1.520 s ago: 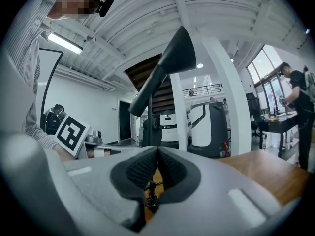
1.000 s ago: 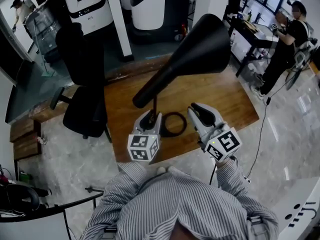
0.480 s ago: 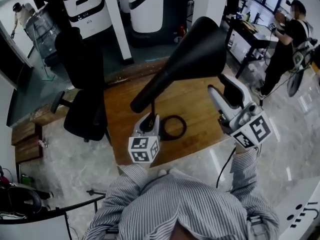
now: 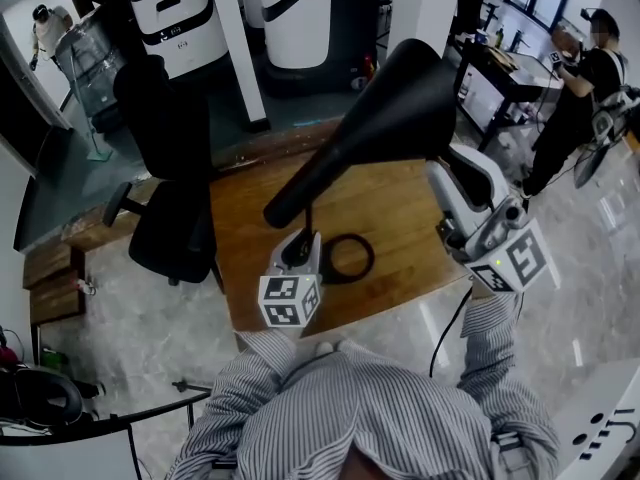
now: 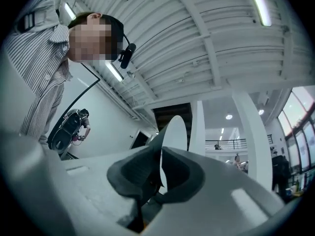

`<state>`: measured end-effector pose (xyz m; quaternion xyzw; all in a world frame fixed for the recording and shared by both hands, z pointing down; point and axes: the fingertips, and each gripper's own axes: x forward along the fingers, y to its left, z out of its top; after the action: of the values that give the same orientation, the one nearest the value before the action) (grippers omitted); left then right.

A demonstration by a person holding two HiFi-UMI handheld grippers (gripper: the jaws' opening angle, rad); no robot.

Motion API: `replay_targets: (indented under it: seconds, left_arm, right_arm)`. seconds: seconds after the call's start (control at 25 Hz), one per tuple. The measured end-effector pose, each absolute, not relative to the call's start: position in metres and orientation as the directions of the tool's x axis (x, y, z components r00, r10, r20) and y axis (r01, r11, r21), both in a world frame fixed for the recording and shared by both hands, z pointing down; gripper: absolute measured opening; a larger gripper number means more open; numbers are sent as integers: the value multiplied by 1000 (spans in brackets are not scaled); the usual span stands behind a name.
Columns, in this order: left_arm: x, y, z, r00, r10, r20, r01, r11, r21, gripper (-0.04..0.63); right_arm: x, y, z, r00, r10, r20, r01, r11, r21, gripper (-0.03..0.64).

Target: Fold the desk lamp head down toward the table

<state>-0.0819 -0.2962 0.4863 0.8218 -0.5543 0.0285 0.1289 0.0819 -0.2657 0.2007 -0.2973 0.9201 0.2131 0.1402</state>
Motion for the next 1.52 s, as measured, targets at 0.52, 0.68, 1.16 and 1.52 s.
replay_targets:
  seconds: [0.52, 0.68, 1.16, 1.52]
  left_arm:
    - [-80, -298, 486, 387, -900, 201, -919, -358, 168, 61]
    - [-81, -298, 488, 395, -896, 201, -914, -362, 183, 61]
    - [-83, -298, 489, 406, -891, 202, -910, -372, 185, 61]
    - [-78, -302, 484, 412, -888, 204, -907, -378, 187, 61]
  right_arm:
    - [84, -265, 201, -799, -478, -365, -585, 757, 290, 32]
    - [87, -264, 206, -802, -481, -355, -582, 764, 278, 28]
    - [101, -269, 237, -751, -530, -393, -611, 783, 113, 21]
    - [115, -279, 263, -714, -577, -397, -623, 782, -17, 21]
